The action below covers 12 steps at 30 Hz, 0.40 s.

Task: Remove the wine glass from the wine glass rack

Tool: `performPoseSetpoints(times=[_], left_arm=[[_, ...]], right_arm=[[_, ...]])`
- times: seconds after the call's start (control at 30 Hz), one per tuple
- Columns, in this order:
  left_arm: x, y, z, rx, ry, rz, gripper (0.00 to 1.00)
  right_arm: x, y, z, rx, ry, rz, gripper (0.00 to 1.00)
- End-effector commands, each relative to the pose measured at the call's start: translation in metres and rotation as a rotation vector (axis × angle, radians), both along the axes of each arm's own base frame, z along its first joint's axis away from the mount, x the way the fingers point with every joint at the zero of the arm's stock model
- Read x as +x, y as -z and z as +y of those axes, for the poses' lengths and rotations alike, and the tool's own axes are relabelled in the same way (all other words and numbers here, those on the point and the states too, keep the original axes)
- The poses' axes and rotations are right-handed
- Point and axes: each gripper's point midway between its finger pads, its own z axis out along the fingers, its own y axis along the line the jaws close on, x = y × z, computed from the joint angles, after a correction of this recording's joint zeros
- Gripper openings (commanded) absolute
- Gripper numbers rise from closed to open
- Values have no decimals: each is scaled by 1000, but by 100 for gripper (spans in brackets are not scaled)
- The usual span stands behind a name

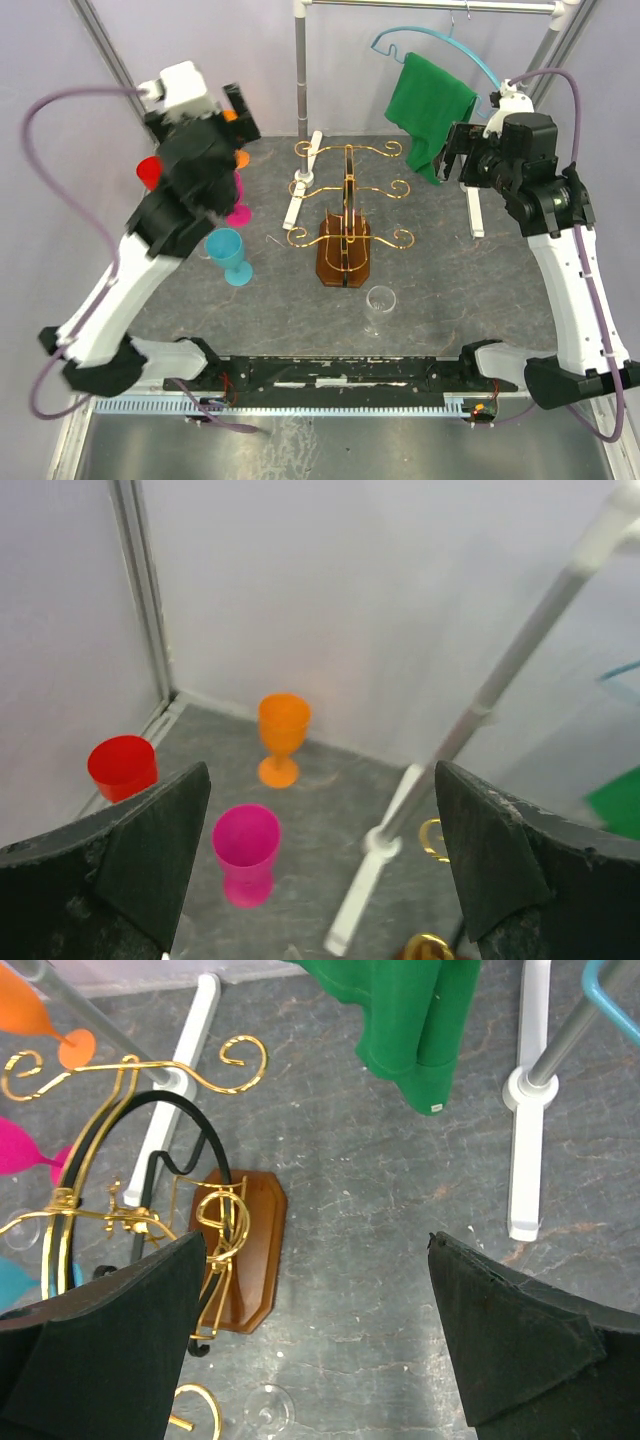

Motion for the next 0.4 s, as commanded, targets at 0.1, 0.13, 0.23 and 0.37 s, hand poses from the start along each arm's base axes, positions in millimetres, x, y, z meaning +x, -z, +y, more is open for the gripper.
performPoseSetpoints(times=[0.1,0.13,0.23,0.37], left_arm=[[92,144,-2,-24,160,477,99],[92,150,-1,-33,157,484,99],[89,152,-2,-53,173,443,99],[85,162,0,-25,175,480,99]], right_arm=[[14,5,-13,-49,27,-19,100],[14,7,-12,-49,25,-16,99],[17,10,-15,-55,34,-11,99],[22,17,-10,-46,16,8,99]])
